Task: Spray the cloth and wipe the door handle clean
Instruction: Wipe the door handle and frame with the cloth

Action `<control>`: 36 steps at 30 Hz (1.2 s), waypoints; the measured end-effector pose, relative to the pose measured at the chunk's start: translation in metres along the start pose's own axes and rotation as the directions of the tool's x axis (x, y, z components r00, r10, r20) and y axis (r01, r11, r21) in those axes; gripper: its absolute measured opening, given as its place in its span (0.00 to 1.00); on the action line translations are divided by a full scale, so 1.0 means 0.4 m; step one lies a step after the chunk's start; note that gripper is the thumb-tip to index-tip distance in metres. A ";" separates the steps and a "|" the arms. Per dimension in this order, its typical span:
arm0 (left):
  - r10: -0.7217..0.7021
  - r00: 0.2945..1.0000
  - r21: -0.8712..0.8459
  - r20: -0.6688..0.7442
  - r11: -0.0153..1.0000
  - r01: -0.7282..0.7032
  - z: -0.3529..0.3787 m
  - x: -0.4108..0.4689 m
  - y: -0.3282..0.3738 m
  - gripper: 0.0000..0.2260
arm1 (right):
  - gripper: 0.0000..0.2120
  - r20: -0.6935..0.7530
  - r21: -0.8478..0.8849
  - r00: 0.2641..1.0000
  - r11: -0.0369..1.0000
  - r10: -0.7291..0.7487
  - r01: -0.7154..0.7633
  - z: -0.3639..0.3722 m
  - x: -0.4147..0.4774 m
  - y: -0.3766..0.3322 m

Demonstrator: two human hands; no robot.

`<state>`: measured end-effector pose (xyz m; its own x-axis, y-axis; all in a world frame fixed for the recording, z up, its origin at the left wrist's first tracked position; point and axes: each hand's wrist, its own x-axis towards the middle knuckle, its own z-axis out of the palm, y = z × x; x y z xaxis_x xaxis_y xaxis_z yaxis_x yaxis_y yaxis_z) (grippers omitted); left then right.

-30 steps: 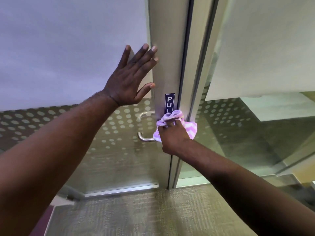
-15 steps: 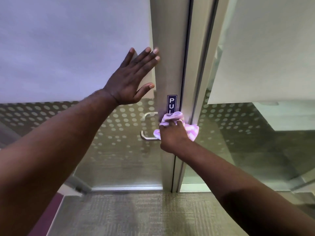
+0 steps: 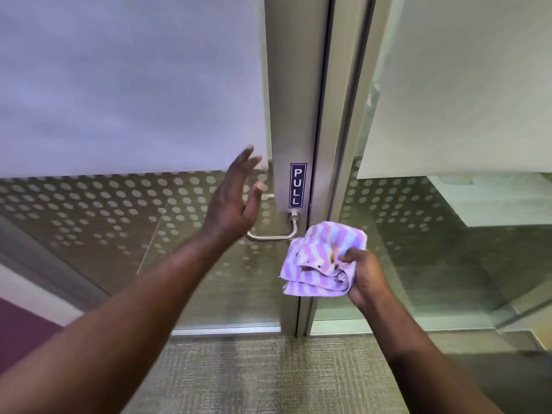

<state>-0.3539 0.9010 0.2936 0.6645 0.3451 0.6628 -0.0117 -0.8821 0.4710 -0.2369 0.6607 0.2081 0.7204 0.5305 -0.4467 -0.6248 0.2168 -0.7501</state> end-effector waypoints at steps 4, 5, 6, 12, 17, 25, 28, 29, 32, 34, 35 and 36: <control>-0.515 0.847 -0.353 0.133 0.774 0.526 0.097 -0.169 0.018 0.14 | 0.27 0.108 0.212 0.990 0.970 0.094 -0.116 -0.011 -0.006 0.038; -0.586 0.777 -0.419 0.232 0.661 0.623 0.116 -0.200 0.023 0.13 | 0.26 0.143 0.239 0.985 0.962 0.097 -0.130 -0.010 -0.007 0.044; -0.617 0.708 -0.477 0.345 0.535 0.698 0.129 -0.225 0.026 0.13 | 0.26 0.183 0.258 0.978 0.954 0.104 -0.150 -0.009 -0.009 0.048; -0.397 0.594 -0.610 0.700 0.099 0.786 0.133 -0.245 0.044 0.23 | 0.19 0.313 0.183 0.942 0.966 0.118 -0.182 0.007 -0.025 0.051; -0.394 0.549 -0.383 0.737 0.425 0.820 0.095 -0.207 0.039 0.19 | 0.18 0.308 -0.010 0.951 1.000 0.015 -0.012 0.019 -0.020 0.025; -0.585 0.649 -0.203 0.486 0.647 0.735 0.116 -0.199 0.066 0.11 | 0.15 0.485 -0.475 0.748 0.582 -0.453 0.660 0.048 -0.051 0.040; -0.648 0.527 -0.331 0.550 0.411 0.850 0.112 -0.203 0.066 0.17 | 0.13 0.543 -0.453 0.746 0.614 -0.386 0.647 0.048 -0.055 0.047; -0.649 0.492 -0.360 0.580 0.338 0.870 0.111 -0.205 0.065 0.16 | 0.10 0.509 -0.452 0.776 0.652 -0.372 0.608 0.048 -0.053 0.052; -0.624 0.437 -0.421 0.648 0.185 0.888 0.104 -0.200 0.063 0.18 | 0.06 0.437 -0.555 0.792 0.565 -0.426 0.610 0.050 -0.041 0.084; -0.599 0.452 -0.460 0.661 0.151 0.875 0.100 -0.196 0.058 0.20 | 0.23 0.436 -0.612 0.788 0.499 -0.434 0.614 0.052 -0.034 0.108; -0.583 0.464 -0.483 0.667 0.135 0.865 0.097 -0.192 0.055 0.21 | 0.30 0.431 -0.605 0.798 0.522 -0.421 0.602 0.055 -0.035 0.114; -0.565 0.477 -0.500 0.673 0.127 0.857 0.093 -0.186 0.050 0.22 | 0.35 0.432 -0.598 0.810 0.546 -0.397 0.587 0.059 -0.034 0.117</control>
<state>-0.3758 0.8457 0.2323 0.8266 0.4469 -0.3421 0.1941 0.3441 0.9187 -0.2831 0.6829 0.1908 0.7012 0.6978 0.1466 0.2616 -0.0606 -0.9633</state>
